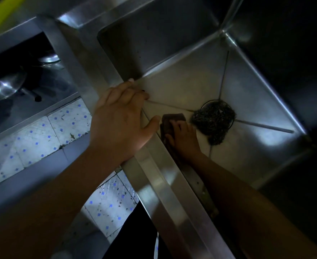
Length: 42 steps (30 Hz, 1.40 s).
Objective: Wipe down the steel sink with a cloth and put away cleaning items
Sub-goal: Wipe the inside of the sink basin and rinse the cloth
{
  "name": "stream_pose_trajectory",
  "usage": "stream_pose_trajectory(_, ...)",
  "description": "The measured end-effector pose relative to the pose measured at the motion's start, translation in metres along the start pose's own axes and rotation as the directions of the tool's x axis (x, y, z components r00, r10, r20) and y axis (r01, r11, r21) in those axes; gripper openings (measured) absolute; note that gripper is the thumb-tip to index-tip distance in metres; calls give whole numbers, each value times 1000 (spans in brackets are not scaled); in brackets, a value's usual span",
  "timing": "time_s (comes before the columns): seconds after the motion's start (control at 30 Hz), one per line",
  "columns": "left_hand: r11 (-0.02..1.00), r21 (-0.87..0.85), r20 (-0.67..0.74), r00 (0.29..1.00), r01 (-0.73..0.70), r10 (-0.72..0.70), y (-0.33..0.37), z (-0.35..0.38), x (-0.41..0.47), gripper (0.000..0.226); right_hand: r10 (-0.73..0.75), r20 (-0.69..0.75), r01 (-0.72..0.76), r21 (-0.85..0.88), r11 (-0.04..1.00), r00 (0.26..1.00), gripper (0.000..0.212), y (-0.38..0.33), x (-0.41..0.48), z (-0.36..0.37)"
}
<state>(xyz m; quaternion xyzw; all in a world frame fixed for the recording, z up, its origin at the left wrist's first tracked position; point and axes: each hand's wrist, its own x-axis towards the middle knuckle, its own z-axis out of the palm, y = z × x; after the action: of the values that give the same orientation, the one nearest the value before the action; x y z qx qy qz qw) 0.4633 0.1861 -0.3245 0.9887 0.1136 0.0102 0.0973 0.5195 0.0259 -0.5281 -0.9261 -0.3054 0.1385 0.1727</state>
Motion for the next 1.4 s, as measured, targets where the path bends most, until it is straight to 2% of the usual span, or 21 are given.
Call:
stream_pose_trajectory(0.13, 1000, -3, 15, 1000, 9, -9, -2, 0, 1, 60, -25, -11, 25, -10, 1000, 1000, 50, 0, -5, -2)
stream_pose_trajectory(0.37, 1000, -4, -1, 1000, 2, -2, -2, 0, 0, 60, -44, 12, 45, -90, 995, 999, 47, 13, -63, -2)
stream_pose_trajectory(0.7, 1000, 2, -39, 999, -13, 13, 3, -4, -3, 57, -113, 56, 117, -86, 989, 992, 50, 14, -16, -5)
stream_pose_trajectory(0.97, 1000, 4, -9, 1000, -3, 3, 7, -9, -5, 54, -16, 211, 32, -74, 997, 977, 57, 18, -22, -8)
stream_pose_trajectory(1.13, 1000, 1, -17, 999, 31, -31, 19, -14, -17, 56, 10, 365, 23, -88, 996, 931, 64, 32, -54, -25)
stream_pose_trajectory(1.2, 1000, -20, 28, 999, 16, -16, 29, -15, -25, 60, 32, 424, 11, -97, 995, 905, 65, 37, -73, -31)
stream_pose_trajectory(1.33, 999, -18, 177, 983, -39, 41, 49, -9, -40, 56, 185, 537, -122, -151, 981, 823, 71, 40, -98, -46)
stream_pose_trajectory(1.4, 999, 11, 206, 978, -39, 36, 52, -6, -41, 58, 295, 549, -246, -163, 955, 782, 72, 38, -111, -49)
